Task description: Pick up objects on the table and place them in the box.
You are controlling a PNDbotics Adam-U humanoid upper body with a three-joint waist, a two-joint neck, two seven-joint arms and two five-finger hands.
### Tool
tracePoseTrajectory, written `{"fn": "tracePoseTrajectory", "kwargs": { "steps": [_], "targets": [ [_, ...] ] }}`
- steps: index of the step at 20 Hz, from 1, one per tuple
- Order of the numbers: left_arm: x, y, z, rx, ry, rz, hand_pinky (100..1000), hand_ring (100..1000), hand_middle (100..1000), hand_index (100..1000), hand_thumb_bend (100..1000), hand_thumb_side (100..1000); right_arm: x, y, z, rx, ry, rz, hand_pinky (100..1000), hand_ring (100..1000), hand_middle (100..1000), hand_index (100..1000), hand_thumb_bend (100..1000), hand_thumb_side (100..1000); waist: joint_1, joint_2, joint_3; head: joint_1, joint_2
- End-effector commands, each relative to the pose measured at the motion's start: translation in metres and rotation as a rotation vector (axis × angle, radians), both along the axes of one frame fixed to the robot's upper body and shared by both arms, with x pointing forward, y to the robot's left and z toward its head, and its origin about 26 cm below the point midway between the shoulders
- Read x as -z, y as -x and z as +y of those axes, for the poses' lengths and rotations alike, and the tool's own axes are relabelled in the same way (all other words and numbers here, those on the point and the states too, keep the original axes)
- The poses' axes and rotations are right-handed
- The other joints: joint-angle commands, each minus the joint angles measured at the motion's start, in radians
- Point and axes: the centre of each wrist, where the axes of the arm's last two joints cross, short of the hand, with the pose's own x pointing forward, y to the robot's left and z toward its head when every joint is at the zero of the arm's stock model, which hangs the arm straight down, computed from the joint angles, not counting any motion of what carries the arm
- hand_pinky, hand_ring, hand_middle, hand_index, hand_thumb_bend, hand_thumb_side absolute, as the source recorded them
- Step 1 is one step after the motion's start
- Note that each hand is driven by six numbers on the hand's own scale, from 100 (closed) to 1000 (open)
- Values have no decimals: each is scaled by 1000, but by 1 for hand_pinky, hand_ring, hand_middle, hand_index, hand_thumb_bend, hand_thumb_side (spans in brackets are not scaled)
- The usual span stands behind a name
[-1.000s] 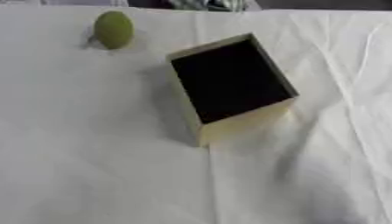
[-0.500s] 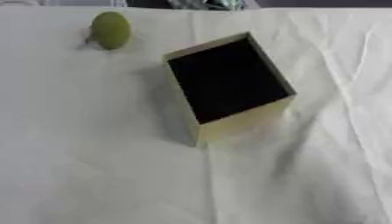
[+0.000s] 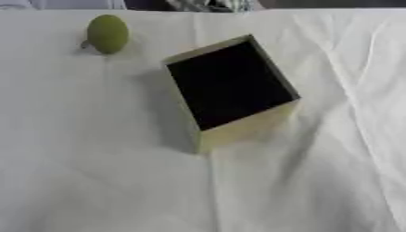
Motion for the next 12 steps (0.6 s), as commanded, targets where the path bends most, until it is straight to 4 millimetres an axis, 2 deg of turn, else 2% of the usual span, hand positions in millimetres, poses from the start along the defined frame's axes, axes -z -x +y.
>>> {"fn": "tracePoseTrajectory", "kwargs": {
  "steps": [1,12],
  "targets": [
    [-17,-1,15,-18,-57,-6,703,866,735,779,465,476,-11,6,-1,15,31,-38,859,872,653,763,100,406,9,-25,-6,0,-8],
    [-63,-42,26,-165,-223,276,739,880,759,827,485,517,-9,4,5,-16,50,-18,859,872,652,763,100,406,17,-43,-20,-2,17]
  ]
}}
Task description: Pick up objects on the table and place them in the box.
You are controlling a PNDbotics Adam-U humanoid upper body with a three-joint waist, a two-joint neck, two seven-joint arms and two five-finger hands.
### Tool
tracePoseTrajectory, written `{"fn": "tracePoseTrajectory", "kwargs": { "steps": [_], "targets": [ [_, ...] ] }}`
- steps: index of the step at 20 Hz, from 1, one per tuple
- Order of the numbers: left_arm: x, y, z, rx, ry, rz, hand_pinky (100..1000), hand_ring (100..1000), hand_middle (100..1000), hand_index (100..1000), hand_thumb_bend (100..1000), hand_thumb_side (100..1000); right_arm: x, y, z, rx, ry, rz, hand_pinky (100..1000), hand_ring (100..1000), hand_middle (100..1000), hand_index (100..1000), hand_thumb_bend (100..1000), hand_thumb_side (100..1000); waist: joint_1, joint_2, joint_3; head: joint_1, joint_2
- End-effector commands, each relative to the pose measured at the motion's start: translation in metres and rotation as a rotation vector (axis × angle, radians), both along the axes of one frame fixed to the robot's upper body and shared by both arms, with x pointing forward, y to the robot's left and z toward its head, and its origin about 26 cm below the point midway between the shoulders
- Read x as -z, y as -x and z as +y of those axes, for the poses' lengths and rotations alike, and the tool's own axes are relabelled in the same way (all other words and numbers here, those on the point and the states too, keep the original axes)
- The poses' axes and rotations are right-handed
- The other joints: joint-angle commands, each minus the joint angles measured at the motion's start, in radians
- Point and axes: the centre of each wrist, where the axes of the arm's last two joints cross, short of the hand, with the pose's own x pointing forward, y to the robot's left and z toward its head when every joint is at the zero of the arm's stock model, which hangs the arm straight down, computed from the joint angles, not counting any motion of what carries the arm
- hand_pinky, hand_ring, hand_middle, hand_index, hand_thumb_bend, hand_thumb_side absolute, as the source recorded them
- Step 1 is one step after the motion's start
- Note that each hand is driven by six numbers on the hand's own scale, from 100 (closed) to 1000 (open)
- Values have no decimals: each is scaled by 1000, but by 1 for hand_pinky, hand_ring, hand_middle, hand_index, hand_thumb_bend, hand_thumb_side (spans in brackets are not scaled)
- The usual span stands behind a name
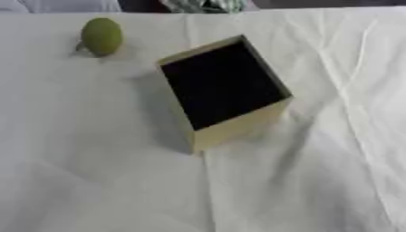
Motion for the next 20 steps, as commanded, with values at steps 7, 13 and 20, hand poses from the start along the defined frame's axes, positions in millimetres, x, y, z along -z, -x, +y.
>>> {"fn": "tracePoseTrajectory", "kwargs": {
  "steps": [7,13,20],
  "targets": [
    [-44,-15,24,-164,-73,160,739,866,763,845,550,618,-10,4,4,-20,57,-22,859,874,652,764,100,406,14,-27,-10,13,9],
    [-54,-41,20,-177,-45,263,735,860,762,846,619,614,-16,3,8,-47,73,-39,857,870,658,764,100,387,20,-23,-17,21,14],
    [-41,-70,11,-158,-95,387,752,880,779,869,628,608,-22,2,13,-80,99,-58,855,867,657,764,100,375,22,-17,-24,39,6]
  ]
}}
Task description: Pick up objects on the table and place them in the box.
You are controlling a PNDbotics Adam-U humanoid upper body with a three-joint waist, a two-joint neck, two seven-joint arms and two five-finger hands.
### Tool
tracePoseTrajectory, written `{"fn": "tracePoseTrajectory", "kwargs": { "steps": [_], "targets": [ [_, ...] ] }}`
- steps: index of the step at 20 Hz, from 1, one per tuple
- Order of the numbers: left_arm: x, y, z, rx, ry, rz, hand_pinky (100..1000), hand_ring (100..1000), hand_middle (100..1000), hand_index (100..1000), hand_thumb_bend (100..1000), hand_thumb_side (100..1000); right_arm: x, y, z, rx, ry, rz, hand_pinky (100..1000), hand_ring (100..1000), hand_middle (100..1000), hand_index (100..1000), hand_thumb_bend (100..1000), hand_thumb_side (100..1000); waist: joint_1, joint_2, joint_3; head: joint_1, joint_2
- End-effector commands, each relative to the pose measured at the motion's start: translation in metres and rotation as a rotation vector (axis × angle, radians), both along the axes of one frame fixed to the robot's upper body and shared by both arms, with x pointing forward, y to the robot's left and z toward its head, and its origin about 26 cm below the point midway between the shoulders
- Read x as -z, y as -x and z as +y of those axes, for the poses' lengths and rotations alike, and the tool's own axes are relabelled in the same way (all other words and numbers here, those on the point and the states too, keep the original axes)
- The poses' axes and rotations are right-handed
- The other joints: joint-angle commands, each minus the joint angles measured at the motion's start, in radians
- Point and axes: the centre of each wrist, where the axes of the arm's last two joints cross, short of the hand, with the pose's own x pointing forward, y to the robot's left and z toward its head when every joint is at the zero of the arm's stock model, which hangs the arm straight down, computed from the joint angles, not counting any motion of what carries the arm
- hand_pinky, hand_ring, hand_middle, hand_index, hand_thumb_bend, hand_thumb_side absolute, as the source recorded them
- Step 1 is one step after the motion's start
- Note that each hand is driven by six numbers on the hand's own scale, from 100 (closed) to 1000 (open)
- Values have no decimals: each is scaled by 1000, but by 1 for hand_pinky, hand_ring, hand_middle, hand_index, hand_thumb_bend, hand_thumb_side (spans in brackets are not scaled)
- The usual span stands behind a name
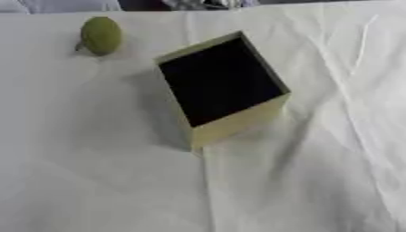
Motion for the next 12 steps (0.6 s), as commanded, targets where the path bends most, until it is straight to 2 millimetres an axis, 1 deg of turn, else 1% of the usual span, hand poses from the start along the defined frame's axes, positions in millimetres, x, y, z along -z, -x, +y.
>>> {"fn": "tracePoseTrajectory", "kwargs": {
  "steps": [1,5,6,10,11,12],
  "targets": [
    [-3,-4,4,2,-56,37,752,881,773,873,648,592,-12,6,0,-9,39,-37,855,867,657,764,100,375,2,-18,-2,10,-3],
    [14,-17,1,28,-105,109,761,887,766,854,653,579,-13,6,1,-14,49,-38,854,866,658,764,100,369,1,-18,-2,13,-2],
    [20,-20,0,36,-119,132,778,899,772,851,657,570,-14,6,1,-16,54,-40,853,864,658,764,100,363,1,-18,-2,14,1],
    [31,-24,3,53,-173,172,778,899,772,851,657,570,-14,6,1,-18,59,-42,853,864,658,764,100,363,0,-18,0,13,4],
    [33,-24,5,54,-183,173,825,939,824,867,682,484,-14,6,1,-18,59,-42,854,866,657,764,100,364,0,-18,0,13,4],
    [42,-26,4,63,-197,201,833,944,829,872,686,466,-15,6,1,-20,63,-43,854,866,657,764,100,364,2,-15,-4,16,-1]
  ]
}}
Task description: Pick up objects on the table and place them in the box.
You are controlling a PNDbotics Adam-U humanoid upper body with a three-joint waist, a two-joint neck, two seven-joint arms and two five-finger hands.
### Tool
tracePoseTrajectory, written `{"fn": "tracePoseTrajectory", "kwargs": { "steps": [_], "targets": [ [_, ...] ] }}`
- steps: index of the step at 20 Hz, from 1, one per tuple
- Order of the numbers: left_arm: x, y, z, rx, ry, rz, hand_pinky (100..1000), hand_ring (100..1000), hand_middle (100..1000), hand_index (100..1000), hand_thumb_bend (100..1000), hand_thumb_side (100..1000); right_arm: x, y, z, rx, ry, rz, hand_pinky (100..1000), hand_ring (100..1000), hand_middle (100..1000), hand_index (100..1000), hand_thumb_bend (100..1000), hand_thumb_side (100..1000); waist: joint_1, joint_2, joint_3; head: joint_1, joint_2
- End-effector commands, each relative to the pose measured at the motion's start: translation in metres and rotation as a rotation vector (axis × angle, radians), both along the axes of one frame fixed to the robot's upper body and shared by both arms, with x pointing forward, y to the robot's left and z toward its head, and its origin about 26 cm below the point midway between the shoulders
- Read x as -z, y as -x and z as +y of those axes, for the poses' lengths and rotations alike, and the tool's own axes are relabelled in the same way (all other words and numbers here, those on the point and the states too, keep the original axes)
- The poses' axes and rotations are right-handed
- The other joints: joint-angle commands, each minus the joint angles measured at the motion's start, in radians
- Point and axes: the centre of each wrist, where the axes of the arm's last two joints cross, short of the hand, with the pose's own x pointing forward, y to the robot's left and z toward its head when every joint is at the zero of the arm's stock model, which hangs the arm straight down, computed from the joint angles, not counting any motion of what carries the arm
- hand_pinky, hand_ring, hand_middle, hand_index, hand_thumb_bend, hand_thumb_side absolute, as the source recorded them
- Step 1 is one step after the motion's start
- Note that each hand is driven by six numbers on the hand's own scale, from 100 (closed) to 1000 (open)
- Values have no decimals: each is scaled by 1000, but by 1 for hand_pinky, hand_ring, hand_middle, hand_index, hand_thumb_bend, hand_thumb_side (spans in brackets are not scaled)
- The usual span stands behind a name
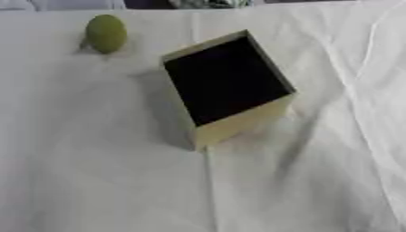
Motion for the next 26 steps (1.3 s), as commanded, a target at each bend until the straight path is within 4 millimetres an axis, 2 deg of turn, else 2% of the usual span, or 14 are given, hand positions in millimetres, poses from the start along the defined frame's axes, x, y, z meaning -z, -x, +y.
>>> {"fn": "tracePoseTrajectory", "kwargs": {
  "steps": [1,3,7,8,11,12,13,16,22,23,24,26],
  "targets": [
    [1,1,6,12,-67,29,833,944,829,872,686,466,-11,6,0,-5,31,-35,854,866,657,764,100,364,4,-19,-2,4,-3],
    [7,-2,4,42,-132,94,854,955,838,876,692,378,-11,6,0,-5,33,-33,854,866,658,765,100,365,4,-19,-1,2,-7],
    [5,-4,1,83,-202,160,869,962,844,872,687,286,-10,6,-1,-3,31,-29,854,867,658,765,100,368,4,-21,-1,1,-11],
    [3,-5,0,90,-216,171,870,966,848,873,667,224,-10,6,-1,-2,30,-29,855,867,658,765,100,369,4,-21,-2,1,-12],
    [0,-8,-6,113,-244,200,872,971,853,876,639,145,-9,6,-1,-1,29,-26,855,868,658,765,100,371,3,-21,-2,2,-12],
    [-2,-8,-8,120,-248,208,872,971,853,876,639,145,-9,6,-1,-1,29,-26,855,868,658,765,100,371,3,-21,-2,2,-12],
    [-2,-9,-10,129,-255,215,875,973,855,879,613,100,-9,6,-1,-1,28,-25,856,869,657,765,100,375,4,-21,-3,2,-12],
    [-6,-12,-16,149,-264,227,873,973,853,878,607,100,-9,6,-1,-2,26,-23,856,870,657,765,100,378,4,-19,-5,6,-13],
    [-5,-18,-30,186,-266,235,865,966,849,886,615,100,-10,4,4,-23,18,-26,859,873,656,765,100,391,9,-12,-26,42,-28],
    [-5,-19,-31,187,-264,232,865,966,849,886,610,139,-10,4,4,-26,18,-25,859,874,656,765,100,402,10,-10,-30,44,-29],
    [-6,-20,-33,190,-263,228,865,966,850,886,614,100,-10,4,4,-28,17,-25,860,875,656,765,100,396,12,-9,-34,46,-30],
    [-7,-21,-37,195,-264,222,866,966,853,888,612,100,-10,4,5,-31,15,-24,861,876,655,765,100,401,16,-6,-42,51,-29]
  ]
}}
